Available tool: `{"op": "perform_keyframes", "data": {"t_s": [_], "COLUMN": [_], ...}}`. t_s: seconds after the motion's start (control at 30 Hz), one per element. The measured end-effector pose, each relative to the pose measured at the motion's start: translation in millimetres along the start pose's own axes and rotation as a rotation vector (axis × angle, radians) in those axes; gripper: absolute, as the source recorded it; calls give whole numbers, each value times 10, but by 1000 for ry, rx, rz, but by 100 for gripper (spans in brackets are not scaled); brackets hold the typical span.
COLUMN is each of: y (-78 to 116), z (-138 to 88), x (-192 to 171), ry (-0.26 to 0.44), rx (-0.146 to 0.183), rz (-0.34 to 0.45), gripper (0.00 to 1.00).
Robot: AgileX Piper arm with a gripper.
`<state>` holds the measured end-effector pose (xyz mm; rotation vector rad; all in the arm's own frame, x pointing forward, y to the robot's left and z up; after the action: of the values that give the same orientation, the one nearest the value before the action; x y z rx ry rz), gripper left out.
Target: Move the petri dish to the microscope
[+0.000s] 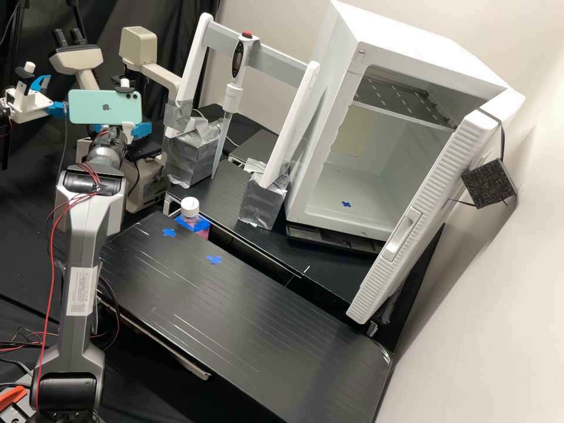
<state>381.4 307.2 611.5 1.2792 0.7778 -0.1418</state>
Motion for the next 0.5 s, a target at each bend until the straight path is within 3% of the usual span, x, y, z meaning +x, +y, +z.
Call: {"op": "perform_keyframes", "data": {"t_s": [0.03,0.13,0.23,0.5], "y": [2,18,58,128], "z": [-11,-10,-5,96], "x": [-17,-93,-191,-451], "ry": [8,20,13,-14], "rx": [16,24,64,86], "rz": [-5,-37,-53,-62], "gripper": [100,100,100,100]}}
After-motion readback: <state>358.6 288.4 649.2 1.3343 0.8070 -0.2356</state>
